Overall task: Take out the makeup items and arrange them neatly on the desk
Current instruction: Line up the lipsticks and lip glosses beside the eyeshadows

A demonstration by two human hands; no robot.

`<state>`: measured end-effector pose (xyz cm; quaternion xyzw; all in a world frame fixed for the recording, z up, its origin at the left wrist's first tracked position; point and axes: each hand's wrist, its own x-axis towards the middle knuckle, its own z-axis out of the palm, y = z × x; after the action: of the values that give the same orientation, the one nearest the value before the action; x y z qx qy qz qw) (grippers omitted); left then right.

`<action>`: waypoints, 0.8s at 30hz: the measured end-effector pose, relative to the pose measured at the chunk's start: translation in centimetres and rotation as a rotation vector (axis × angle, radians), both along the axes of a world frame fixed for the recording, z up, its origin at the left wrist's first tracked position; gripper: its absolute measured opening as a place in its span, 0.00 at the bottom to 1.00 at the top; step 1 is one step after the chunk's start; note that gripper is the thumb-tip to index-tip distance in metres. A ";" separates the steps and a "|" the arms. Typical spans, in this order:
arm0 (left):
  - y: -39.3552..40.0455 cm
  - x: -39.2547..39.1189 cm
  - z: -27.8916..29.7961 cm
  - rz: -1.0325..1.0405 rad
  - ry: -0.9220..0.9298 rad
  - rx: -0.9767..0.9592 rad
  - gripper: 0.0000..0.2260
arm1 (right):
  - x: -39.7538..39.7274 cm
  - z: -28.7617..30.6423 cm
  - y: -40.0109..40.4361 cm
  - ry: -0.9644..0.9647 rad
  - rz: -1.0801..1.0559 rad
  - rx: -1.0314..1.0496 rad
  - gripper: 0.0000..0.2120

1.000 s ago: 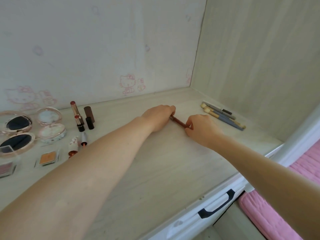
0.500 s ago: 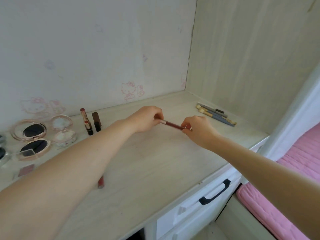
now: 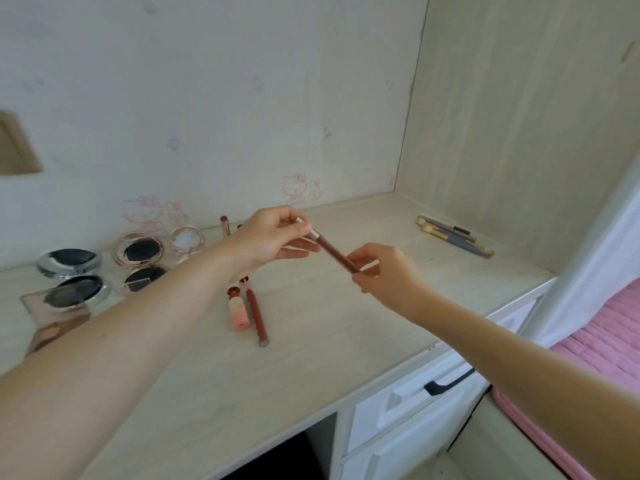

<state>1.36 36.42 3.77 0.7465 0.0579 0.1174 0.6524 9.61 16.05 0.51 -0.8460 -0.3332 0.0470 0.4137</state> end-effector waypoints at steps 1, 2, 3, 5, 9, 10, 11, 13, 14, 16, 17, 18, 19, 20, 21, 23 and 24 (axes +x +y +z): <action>0.1 -0.8 0.1 0.036 -0.019 -0.049 0.03 | -0.7 -0.1 0.4 0.026 -0.003 0.042 0.12; 0.1 -1.5 0.2 0.078 -0.040 -0.090 0.03 | -1.4 -0.1 0.8 0.050 0.000 0.082 0.11; 0.2 -2.2 0.3 0.117 -0.062 -0.126 0.03 | -2.0 -0.1 1.3 0.074 0.009 0.120 0.11; 0.3 -3.6 0.4 0.176 -0.110 -0.207 0.03 | -3.1 0.0 2.4 0.122 0.041 0.184 0.10; 0.7 -6.2 0.1 0.249 -0.173 -0.337 0.08 | -5.4 0.1 4.6 0.253 0.111 0.319 0.07; 0.8 -6.9 0.0 0.256 -0.177 -0.341 0.09 | -6.0 0.1 5.2 0.297 0.131 0.359 0.07; 0.9 -7.5 -0.2 0.253 -0.179 -0.331 0.10 | -6.6 0.1 5.8 0.339 0.145 0.395 0.06; 1.1 -8.6 -0.6 0.242 -0.177 -0.285 0.10 | -7.8 0.2 6.7 0.423 0.166 0.451 0.04; 1.2 -9.1 -0.8 0.245 -0.176 -0.264 0.10 | -8.3 0.2 7.2 0.464 0.178 0.469 0.04; 1.6 -10.1 -1.2 0.279 -0.182 -0.257 0.09 | -9.3 0.2 8.0 0.534 0.211 0.487 0.03; 1.8 -10.5 -1.3 0.302 -0.189 -0.266 0.09 | -9.8 0.2 8.3 0.558 0.225 0.493 0.03; 2.1 -10.9 -1.4 0.324 -0.197 -0.276 0.08 | -10.3 0.3 8.7 0.572 0.236 0.496 0.03; 2.3 -11.3 -1.5 0.341 -0.206 -0.285 0.08 | -10.7 0.2 9.1 0.574 0.246 0.489 0.03; 2.5 -11.7 -1.6 0.353 -0.214 -0.288 0.07 | -11.2 0.2 9.5 0.569 0.255 0.473 0.02; 2.7 -12.1 -1.7 0.361 -0.221 -0.283 0.07 | -11.6 0.2 9.9 0.563 0.263 0.450 0.03; 3.0 -12.8 -1.8 0.377 -0.233 -0.259 0.06 | -12.4 0.2 10.6 0.548 0.277 0.401 0.03; 3.2 -13.1 -1.9 0.391 -0.236 -0.246 0.06 | -12.7 0.1 10.9 0.537 0.287 0.381 0.03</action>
<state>-11.79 39.60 1.85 0.6174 0.1382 0.3197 0.7054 -3.11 26.93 0.65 -0.6557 -0.3307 0.2620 0.6261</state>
